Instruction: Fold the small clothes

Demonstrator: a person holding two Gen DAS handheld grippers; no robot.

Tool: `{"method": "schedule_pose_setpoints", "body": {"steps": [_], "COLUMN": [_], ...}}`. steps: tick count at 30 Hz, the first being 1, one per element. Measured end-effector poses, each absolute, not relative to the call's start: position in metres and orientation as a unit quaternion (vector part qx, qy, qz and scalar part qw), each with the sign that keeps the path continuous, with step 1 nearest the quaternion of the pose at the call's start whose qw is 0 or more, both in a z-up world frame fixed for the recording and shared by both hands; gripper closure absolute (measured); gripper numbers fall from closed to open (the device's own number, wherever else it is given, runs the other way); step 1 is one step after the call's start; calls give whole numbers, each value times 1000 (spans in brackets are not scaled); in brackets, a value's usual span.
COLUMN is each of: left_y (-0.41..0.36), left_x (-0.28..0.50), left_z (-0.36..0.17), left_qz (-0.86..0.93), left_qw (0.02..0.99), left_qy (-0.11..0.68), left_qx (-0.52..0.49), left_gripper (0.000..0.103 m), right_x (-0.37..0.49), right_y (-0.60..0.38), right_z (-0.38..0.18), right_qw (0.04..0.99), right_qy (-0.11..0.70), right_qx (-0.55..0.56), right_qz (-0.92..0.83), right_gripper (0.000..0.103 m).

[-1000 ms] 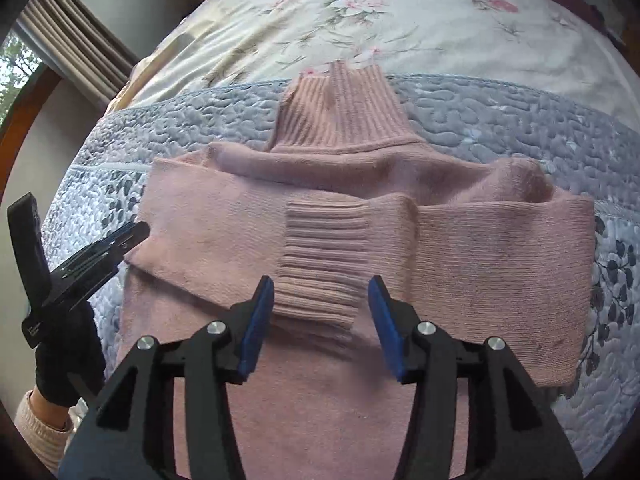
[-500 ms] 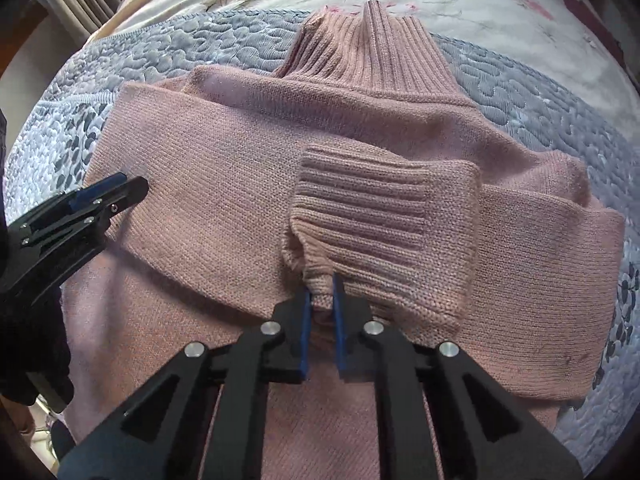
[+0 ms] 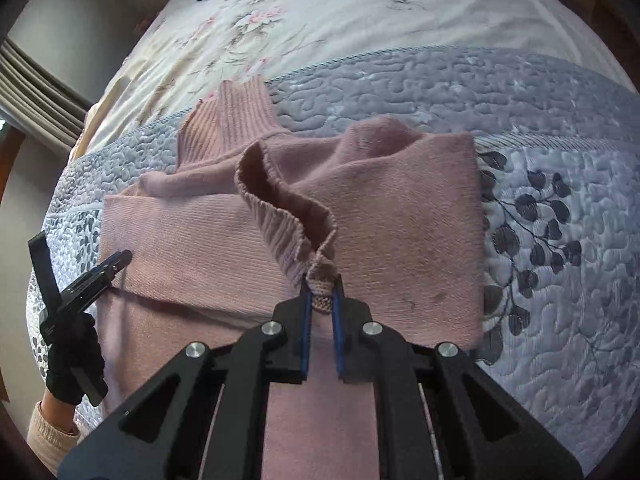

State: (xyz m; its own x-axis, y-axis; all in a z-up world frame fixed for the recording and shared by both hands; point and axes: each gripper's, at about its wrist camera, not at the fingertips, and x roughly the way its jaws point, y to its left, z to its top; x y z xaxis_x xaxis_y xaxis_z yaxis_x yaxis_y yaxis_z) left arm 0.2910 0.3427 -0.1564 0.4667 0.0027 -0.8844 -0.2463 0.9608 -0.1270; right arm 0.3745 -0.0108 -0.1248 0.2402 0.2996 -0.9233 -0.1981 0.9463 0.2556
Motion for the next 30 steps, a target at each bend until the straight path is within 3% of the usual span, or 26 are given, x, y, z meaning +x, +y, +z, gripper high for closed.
{"method": "schedule_pose_setpoints", "body": {"steps": [5,9,15,30], "left_y": [341,336,323,312], "left_x": [292,291,293,303], "left_z": [-156,-146,-118,-157], "left_qz": [76,74,45,28], "left_qw": [847,847,861,857], "left_qy": [513,520,497,510], "left_qx": [-116,-84,-94,-73], "left_gripper": [65,65,65,64], "right_x": [373,365,378,387], "right_y": [-34,-39,-26,-22], "right_z": [-161,-141,-107,-168], "right_qw": [771,787,803,777], "right_qy": [623,601,569,609], "right_qx": [36,39,68,41], "right_qz": [128,136,167,151], "right_gripper": [91,82,83,86]}}
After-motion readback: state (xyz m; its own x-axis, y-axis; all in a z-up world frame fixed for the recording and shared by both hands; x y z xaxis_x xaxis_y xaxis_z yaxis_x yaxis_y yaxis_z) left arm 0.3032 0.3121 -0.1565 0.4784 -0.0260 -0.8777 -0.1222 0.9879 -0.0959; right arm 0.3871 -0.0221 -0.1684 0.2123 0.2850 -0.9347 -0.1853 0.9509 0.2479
